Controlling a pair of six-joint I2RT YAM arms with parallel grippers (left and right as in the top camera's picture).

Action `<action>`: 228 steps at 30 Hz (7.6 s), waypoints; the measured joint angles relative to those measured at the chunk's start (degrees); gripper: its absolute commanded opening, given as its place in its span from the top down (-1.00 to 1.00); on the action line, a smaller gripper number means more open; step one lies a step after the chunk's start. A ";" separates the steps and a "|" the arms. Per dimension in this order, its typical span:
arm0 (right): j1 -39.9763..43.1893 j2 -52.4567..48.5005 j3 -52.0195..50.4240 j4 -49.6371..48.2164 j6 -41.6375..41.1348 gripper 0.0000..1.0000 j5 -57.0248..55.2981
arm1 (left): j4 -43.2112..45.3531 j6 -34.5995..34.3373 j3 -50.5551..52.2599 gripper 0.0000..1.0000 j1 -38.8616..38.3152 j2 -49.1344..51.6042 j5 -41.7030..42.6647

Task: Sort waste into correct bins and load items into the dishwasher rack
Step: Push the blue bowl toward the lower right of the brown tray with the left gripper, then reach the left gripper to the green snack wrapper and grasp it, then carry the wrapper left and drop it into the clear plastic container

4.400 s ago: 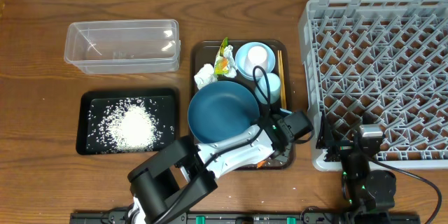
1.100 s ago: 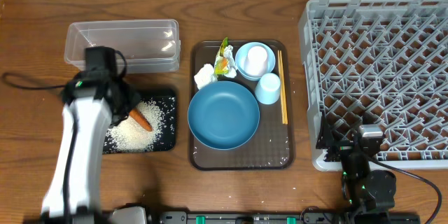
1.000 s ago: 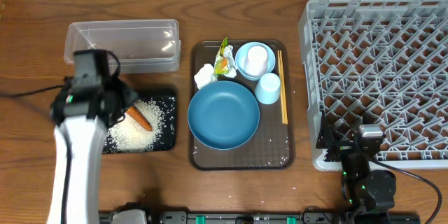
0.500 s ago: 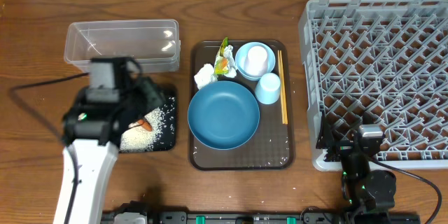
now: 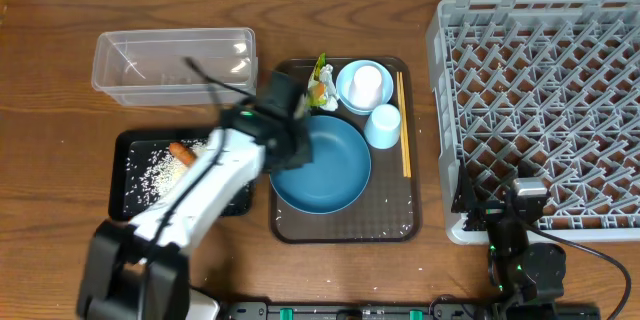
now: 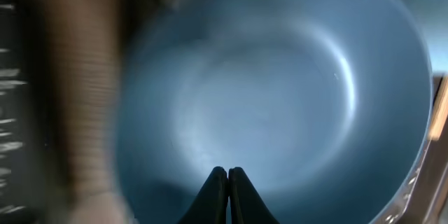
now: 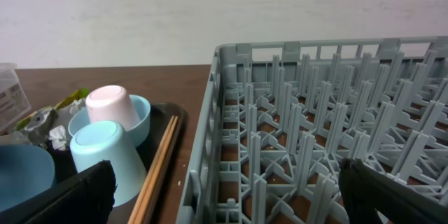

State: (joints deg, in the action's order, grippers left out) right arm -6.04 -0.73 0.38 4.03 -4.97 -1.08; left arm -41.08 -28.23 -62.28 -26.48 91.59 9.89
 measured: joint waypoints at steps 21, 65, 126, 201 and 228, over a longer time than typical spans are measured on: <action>0.00 0.00 0.00 0.00 0.02 -0.99 0.00 | 4.79 -4.57 0.00 0.88 -17.75 9.79 -2.73; 0.00 0.00 0.02 0.00 0.00 -0.98 0.00 | -3.32 -4.02 0.02 -0.75 -7.43 -14.78 -8.90; 0.00 -0.02 0.02 -0.02 0.02 -0.98 0.00 | 10.95 15.17 -20.68 -0.15 4.68 24.61 1.73; 0.00 -0.02 0.00 0.00 0.02 -0.99 0.00 | 5.88 -20.09 -20.70 0.77 22.34 9.62 -27.93; 0.00 -0.02 0.02 -0.02 0.02 -0.98 0.00 | -4.76 -12.96 -20.87 -0.41 18.23 -6.62 -9.97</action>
State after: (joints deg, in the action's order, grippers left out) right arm -6.04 -0.75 0.40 4.01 -4.95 -1.08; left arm -45.84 -41.19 -83.15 -8.25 84.97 -0.08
